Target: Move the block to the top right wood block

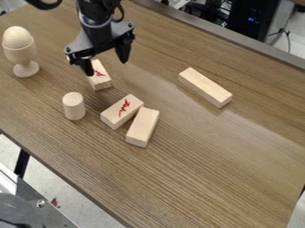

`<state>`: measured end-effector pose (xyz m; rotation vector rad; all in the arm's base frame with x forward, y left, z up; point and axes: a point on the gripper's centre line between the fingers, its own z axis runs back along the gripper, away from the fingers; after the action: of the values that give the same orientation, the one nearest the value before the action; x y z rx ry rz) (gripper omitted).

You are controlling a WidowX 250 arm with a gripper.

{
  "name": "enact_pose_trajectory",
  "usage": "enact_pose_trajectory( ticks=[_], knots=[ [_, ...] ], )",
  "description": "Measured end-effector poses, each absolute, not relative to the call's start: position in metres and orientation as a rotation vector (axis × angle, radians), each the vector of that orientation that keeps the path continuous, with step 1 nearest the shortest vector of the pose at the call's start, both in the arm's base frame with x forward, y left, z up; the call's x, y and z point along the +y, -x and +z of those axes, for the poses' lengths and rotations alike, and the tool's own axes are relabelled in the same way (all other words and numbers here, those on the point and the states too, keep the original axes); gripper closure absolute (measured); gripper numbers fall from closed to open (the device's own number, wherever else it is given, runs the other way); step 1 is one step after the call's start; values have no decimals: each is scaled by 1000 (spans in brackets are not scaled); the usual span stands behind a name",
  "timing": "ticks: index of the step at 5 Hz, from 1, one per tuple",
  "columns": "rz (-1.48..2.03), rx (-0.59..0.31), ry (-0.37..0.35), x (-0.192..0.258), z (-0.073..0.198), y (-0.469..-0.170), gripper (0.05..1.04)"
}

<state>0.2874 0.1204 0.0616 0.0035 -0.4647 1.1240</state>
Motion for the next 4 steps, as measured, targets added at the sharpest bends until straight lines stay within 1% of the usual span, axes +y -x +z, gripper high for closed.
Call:
enact_pose_trajectory(
  ticks=[2, 4],
  knots=[
    [1133, -473, 6, 124, 50, -287, 85],
    [1124, -467, -30, 130, 42, -286, 84]
  ],
)
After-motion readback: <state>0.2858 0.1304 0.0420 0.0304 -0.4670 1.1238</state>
